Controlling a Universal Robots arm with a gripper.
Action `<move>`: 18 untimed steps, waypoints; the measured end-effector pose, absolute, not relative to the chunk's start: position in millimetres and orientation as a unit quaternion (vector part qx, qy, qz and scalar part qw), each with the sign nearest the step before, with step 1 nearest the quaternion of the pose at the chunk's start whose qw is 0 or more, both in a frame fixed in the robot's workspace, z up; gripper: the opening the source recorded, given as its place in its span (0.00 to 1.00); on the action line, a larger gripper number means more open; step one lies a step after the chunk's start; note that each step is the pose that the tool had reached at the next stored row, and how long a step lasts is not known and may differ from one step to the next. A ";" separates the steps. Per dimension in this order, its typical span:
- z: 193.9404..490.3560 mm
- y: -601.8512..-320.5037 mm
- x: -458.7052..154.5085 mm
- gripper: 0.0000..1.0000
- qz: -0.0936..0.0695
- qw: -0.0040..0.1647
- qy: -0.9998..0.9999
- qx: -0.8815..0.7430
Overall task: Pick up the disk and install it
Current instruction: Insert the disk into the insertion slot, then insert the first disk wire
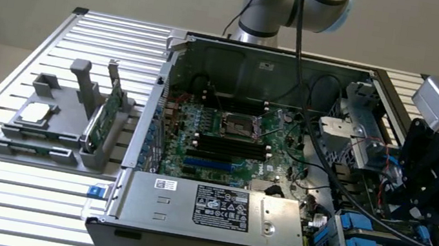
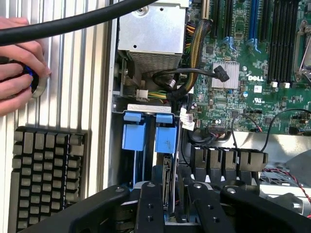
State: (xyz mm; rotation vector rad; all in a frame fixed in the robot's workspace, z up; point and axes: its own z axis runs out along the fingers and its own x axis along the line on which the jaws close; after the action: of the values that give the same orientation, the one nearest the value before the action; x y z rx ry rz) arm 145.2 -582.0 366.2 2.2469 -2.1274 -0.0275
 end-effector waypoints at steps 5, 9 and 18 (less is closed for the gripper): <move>366.2 -582.0 145.2 0.27 -0.009 0.024 -0.689 0.724; 366.8 -583.7 145.3 0.27 -0.010 0.024 -0.698 0.715; 367.1 -584.4 145.9 0.27 -0.011 0.024 -0.731 0.682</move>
State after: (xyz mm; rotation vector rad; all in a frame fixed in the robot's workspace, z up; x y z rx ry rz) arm 145.9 -584.4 367.1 2.1104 -2.2617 -0.0355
